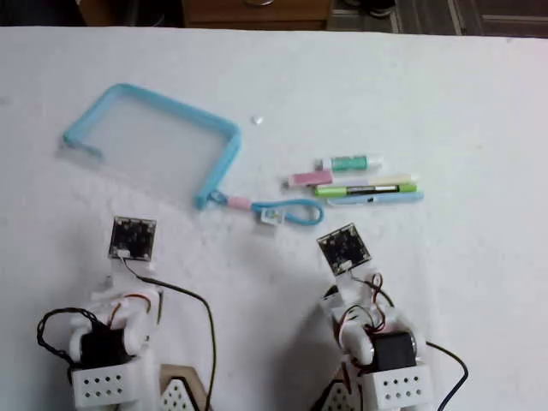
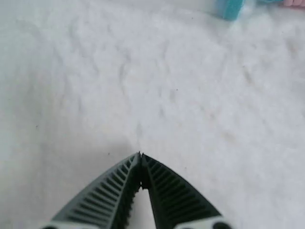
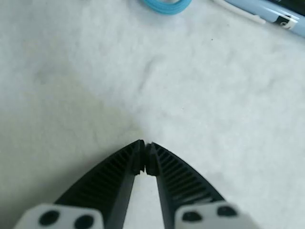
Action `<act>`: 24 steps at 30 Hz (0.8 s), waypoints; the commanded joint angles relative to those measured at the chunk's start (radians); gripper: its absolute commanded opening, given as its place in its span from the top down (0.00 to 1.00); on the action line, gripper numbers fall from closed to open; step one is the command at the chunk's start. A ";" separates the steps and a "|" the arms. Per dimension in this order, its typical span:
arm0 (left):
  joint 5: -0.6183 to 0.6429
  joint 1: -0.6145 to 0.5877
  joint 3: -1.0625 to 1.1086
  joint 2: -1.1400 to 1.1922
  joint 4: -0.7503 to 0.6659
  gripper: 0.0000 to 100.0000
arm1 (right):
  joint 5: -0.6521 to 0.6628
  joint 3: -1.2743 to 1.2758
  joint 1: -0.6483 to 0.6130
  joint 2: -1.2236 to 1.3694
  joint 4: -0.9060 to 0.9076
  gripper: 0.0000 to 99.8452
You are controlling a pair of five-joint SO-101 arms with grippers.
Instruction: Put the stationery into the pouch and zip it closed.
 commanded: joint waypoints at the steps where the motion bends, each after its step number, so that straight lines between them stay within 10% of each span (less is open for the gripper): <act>1: -0.003 0.005 -0.002 -0.002 0.003 0.98 | -0.009 0.005 0.008 -0.007 0.005 0.98; 24: -0.003 0.005 -0.002 -0.002 0.003 0.98 | -0.006 0.005 0.016 -0.007 0.005 0.98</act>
